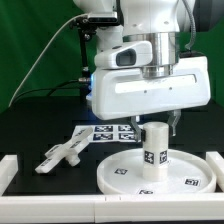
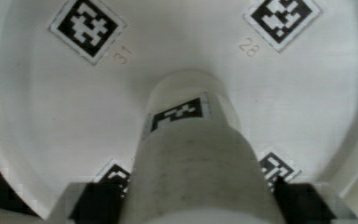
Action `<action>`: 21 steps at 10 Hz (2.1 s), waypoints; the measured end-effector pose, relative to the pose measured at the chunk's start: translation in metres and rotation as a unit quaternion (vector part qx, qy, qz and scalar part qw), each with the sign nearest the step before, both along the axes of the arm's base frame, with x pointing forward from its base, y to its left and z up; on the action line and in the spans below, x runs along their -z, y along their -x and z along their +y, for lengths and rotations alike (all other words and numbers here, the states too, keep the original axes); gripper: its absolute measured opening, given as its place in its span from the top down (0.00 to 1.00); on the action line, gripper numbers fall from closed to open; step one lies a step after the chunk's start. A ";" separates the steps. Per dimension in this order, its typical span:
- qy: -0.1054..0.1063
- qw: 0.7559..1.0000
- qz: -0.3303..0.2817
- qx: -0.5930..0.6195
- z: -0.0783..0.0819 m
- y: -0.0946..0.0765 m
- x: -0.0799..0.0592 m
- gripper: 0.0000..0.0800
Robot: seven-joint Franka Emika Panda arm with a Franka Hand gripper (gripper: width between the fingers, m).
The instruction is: Assemble round table
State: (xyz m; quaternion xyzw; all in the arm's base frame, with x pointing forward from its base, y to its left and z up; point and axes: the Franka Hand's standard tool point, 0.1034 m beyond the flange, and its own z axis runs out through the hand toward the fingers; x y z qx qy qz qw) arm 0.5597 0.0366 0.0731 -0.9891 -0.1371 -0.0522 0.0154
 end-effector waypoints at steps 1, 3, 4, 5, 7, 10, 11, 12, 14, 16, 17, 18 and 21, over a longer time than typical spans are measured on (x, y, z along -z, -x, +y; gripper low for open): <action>-0.004 0.999 0.002 0.039 0.000 0.000 0.000 0.49; -0.012 0.987 -0.020 0.158 0.002 -0.003 0.000 0.49; -0.020 0.972 -0.020 0.231 0.001 -0.002 0.000 0.49; -0.027 0.955 -0.018 0.296 0.000 -0.002 0.000 0.49; -0.051 0.903 -0.004 0.426 -0.001 -0.002 0.000 0.49; -0.068 0.804 0.030 0.590 0.002 0.000 0.000 0.49; -0.078 0.758 0.037 0.647 0.003 0.000 0.000 0.49; -0.086 0.718 0.043 0.689 0.003 0.000 0.000 0.49; -0.093 0.657 0.044 0.746 0.006 0.001 0.000 0.49; -0.090 0.690 0.043 0.717 0.005 0.001 0.001 0.49; -0.083 0.751 0.040 0.653 0.005 0.004 0.002 0.27; -0.080 0.798 0.036 0.596 0.008 0.003 0.000 0.21; -0.071 0.862 0.030 0.501 0.008 0.003 0.001 0.19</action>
Offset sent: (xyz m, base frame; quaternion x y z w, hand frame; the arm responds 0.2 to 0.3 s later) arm 0.0007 0.0019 -0.0001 -0.0269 0.0229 0.3145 0.9486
